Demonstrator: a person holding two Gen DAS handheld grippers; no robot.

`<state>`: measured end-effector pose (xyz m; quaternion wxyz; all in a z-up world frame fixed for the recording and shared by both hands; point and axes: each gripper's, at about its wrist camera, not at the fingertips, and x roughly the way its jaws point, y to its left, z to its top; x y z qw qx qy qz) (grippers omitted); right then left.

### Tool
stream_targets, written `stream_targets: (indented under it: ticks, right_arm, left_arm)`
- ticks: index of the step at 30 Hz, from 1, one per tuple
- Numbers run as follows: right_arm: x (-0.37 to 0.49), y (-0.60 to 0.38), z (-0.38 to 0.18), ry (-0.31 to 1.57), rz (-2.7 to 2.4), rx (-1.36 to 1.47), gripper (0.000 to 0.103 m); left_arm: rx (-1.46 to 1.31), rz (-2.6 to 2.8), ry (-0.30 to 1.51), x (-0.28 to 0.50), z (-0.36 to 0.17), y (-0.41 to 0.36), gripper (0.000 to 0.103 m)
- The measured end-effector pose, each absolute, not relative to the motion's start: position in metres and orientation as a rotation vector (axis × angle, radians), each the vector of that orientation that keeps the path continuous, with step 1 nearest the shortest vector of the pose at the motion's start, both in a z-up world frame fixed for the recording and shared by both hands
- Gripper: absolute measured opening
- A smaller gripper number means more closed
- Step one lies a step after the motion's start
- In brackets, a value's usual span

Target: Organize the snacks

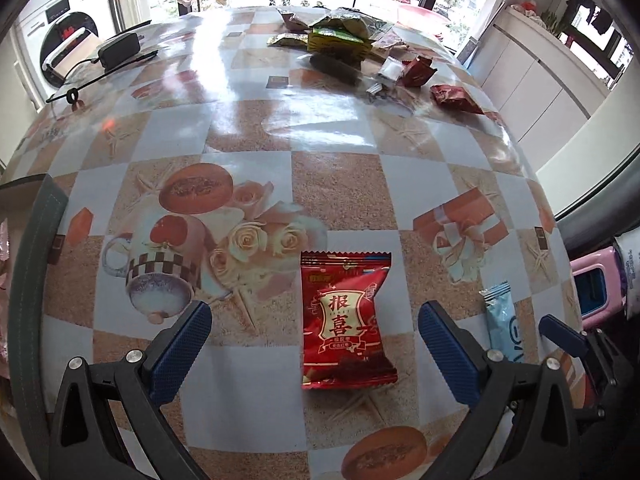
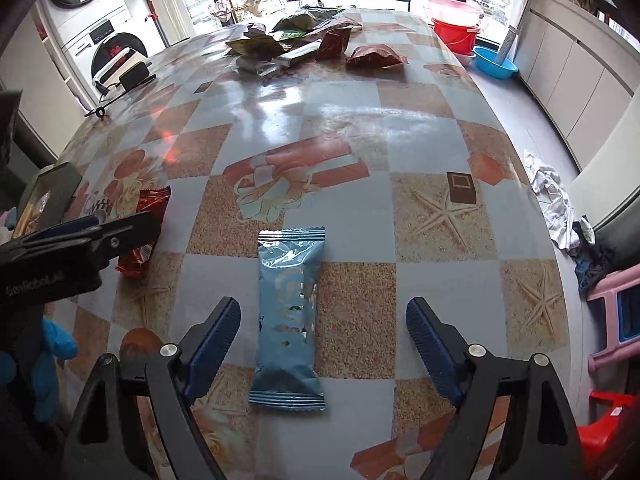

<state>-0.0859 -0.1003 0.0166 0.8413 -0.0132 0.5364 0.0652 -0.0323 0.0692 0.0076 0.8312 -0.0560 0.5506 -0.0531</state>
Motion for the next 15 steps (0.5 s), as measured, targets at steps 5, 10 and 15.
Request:
stream_targets:
  ticks: [5, 10, 15]
  right_arm:
    - [-0.088, -0.088, 0.013, 1.119, 0.127, -0.140, 0.086]
    - [-0.084, -0.082, 0.013, 1.138, 0.148, -0.153, 0.086]
    - [-0.083, -0.080, 0.013, 1.159, 0.167, -0.165, 0.074]
  left_arm:
    - [-0.025, -0.060, 1.196, -0.029, -0.002, 0.056, 0.103]
    - [0.035, -0.087, 1.207, -0.029, -0.003, 0.044, 0.103]
    - [0.043, -0.129, 1.217, -0.032, 0.000, 0.040, 0.093]
